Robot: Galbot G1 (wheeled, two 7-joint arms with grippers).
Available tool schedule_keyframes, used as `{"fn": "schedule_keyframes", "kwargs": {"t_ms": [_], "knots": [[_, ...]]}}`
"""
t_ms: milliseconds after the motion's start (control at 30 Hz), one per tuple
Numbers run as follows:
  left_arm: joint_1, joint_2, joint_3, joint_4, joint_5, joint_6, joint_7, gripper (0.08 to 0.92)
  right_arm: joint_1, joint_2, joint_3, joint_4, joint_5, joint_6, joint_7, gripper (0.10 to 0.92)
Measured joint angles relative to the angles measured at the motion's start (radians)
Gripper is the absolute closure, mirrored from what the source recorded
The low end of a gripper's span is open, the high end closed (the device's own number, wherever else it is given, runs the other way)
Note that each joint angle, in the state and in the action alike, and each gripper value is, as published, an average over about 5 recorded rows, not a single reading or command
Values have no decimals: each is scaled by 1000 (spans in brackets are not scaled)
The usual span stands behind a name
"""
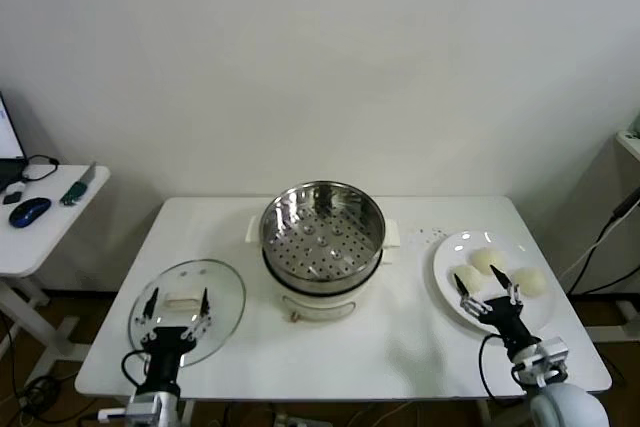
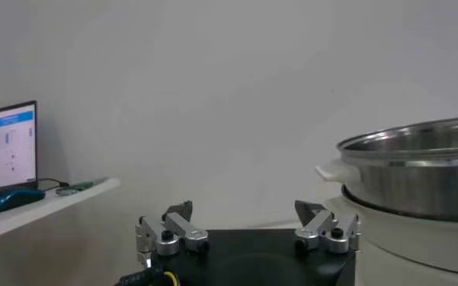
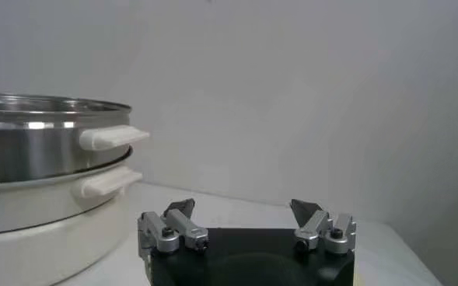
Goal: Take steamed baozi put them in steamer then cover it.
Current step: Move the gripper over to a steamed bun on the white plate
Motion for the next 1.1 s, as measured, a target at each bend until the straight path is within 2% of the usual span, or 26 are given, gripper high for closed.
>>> {"fn": "schedule_keyframes", "kwargs": {"t_ms": [300, 667, 867, 1100], "knots": [[3, 15, 13, 10, 17, -7, 1, 177, 112, -179, -38, -51, -103, -83, -164, 203], [-15, 25, 34, 40, 30, -7, -12, 177, 447, -450, -241, -259, -326, -49, -554, 203], [-25, 34, 35, 50, 31, 1, -13, 177, 725, -498, -462, -405, -450, -14, -751, 203], [-29, 40, 32, 58, 32, 9, -14, 177, 1030, -475, -743, -587, -548, 10, -899, 203]]}}
